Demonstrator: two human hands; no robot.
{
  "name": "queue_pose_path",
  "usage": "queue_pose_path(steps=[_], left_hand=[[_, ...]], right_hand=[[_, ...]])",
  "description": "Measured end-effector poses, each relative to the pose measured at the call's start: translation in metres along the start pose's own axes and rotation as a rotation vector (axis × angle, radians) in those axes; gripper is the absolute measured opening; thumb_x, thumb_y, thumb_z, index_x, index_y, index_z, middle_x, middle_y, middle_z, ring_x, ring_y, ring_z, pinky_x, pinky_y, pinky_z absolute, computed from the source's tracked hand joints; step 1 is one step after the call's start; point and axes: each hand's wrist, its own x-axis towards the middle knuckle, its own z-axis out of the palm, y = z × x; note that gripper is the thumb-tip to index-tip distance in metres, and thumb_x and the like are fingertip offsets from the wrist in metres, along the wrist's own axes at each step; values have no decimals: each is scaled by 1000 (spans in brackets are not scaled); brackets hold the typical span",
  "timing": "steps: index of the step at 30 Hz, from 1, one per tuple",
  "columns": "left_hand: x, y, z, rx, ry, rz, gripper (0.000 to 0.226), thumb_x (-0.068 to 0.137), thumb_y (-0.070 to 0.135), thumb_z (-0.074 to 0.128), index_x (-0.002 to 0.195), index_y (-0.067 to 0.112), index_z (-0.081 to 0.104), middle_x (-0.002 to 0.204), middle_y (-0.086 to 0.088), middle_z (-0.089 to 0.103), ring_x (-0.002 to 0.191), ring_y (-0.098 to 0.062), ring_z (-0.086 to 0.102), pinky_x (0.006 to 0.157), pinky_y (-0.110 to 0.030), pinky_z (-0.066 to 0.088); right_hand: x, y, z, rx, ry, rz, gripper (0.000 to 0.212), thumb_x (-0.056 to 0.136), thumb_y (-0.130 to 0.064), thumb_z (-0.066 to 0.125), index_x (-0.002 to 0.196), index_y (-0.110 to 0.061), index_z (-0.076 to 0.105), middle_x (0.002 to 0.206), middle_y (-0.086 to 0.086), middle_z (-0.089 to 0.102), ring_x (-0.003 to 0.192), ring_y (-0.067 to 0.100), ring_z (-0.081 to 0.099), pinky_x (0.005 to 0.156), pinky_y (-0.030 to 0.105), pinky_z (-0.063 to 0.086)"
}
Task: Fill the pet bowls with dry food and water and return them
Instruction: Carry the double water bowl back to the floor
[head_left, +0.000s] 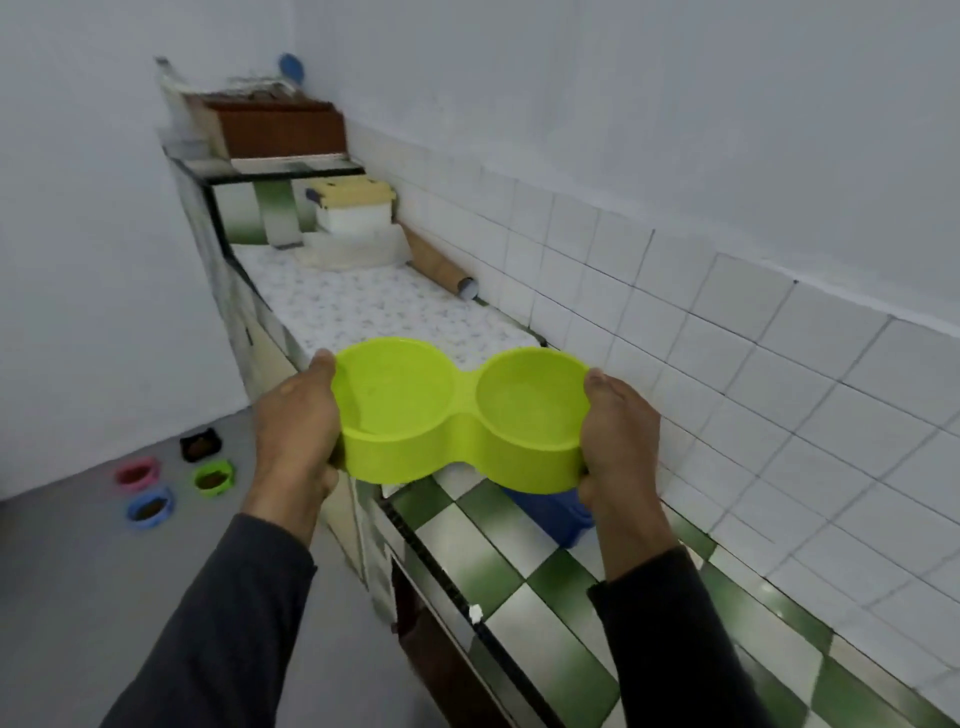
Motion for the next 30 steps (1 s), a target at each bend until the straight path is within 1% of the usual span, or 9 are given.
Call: queue_pose_path(steps=[3,7,11,15,18,22,24,27,30], left_hand=[[33,13,-39,11,70,11,30,88,46,72,77,19,70,77,3,73,77,-21,66,75,-42,57],[71,25,-88,13,186,31,32,91,47,70,76,19,69,61,15,71,69,-17,65,68,-36,55],[106,39,-133,27,271,69,38,87,52,69,75,15,65,75,8,70,82,-24,63,77,-41,52],[136,47,-173,-6,365,96,37,90,47,70,69,18,64,59,16,65,65,-13,57,67,-33,50],[159,49,-203,-38,414,94,37,95,42,69,69,17,64,70,9,64,73,-18,57,73,-36,49],[191,52,-238,-44,508,100,40,91,42,72,61,15,68,59,14,64,69,-18,57,71,-36,48],[207,54,-250,-39,537,104,38,90,44,71,67,14,70,69,9,70,73,-19,62,75,-39,52],[232,58,-265,-22,589,113,38,89,47,70,77,11,70,97,-6,75,92,-25,70,88,-46,55],[258,63,-277,-70,647,119,36,93,42,72,77,10,69,91,-6,70,83,-22,63,77,-40,51]], right_hand=[[-12,3,53,7,-93,27,31,100,-35,59,74,-43,73,96,-18,66,91,8,59,80,32,46],[-25,10,120,18,-148,62,23,101,-37,58,115,-26,73,98,-18,62,98,15,59,90,37,47],[-38,18,182,4,-226,83,21,101,-37,58,112,-26,73,86,-29,51,83,2,52,86,35,42],[-49,26,241,-23,-309,88,23,101,-37,57,114,-23,70,86,-27,51,95,15,55,97,42,46],[-58,34,285,-23,-380,84,29,102,-35,57,123,-19,70,87,-26,52,98,15,55,101,43,46],[-65,46,341,-13,-447,88,27,101,-32,58,119,-18,71,86,-28,53,94,16,57,101,46,47],[-66,50,370,-40,-490,94,23,100,-33,58,114,-23,74,86,-28,54,101,20,56,102,49,48],[-65,57,412,-90,-557,68,34,99,-33,57,70,-42,73,72,-24,61,89,18,58,97,53,50],[-58,64,455,-110,-631,24,31,99,-33,55,74,-40,72,77,-23,64,91,19,59,96,55,50]])
